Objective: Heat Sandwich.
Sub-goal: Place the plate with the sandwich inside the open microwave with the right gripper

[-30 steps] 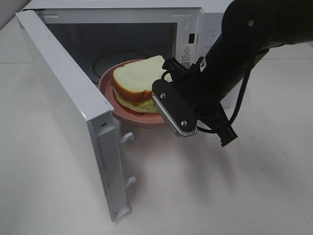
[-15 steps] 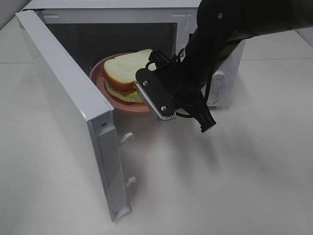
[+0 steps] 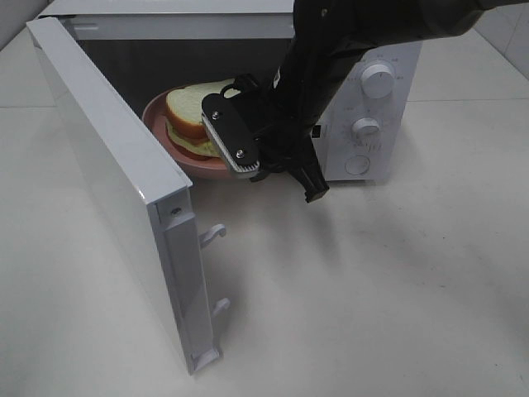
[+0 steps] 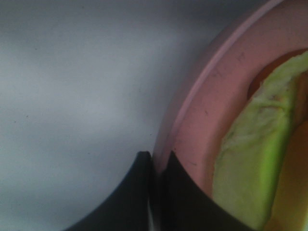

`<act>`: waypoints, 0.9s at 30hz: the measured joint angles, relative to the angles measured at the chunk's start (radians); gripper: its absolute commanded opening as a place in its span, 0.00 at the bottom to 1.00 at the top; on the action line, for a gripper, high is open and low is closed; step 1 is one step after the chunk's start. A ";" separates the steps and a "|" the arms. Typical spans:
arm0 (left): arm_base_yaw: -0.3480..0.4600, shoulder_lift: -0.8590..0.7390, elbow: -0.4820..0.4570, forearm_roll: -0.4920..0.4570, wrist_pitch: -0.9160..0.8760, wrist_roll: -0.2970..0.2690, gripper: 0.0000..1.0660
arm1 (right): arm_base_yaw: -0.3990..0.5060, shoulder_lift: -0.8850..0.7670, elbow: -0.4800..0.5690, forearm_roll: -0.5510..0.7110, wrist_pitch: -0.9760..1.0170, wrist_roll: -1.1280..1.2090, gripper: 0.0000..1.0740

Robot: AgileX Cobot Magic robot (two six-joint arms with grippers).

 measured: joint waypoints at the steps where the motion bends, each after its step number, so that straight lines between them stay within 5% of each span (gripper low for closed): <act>1: 0.000 0.000 0.000 0.000 0.000 0.000 0.92 | 0.000 0.009 -0.012 -0.001 0.002 0.004 0.01; 27: 0.000 0.000 0.000 0.000 0.000 0.000 0.92 | -0.001 0.223 -0.311 -0.081 0.055 0.188 0.03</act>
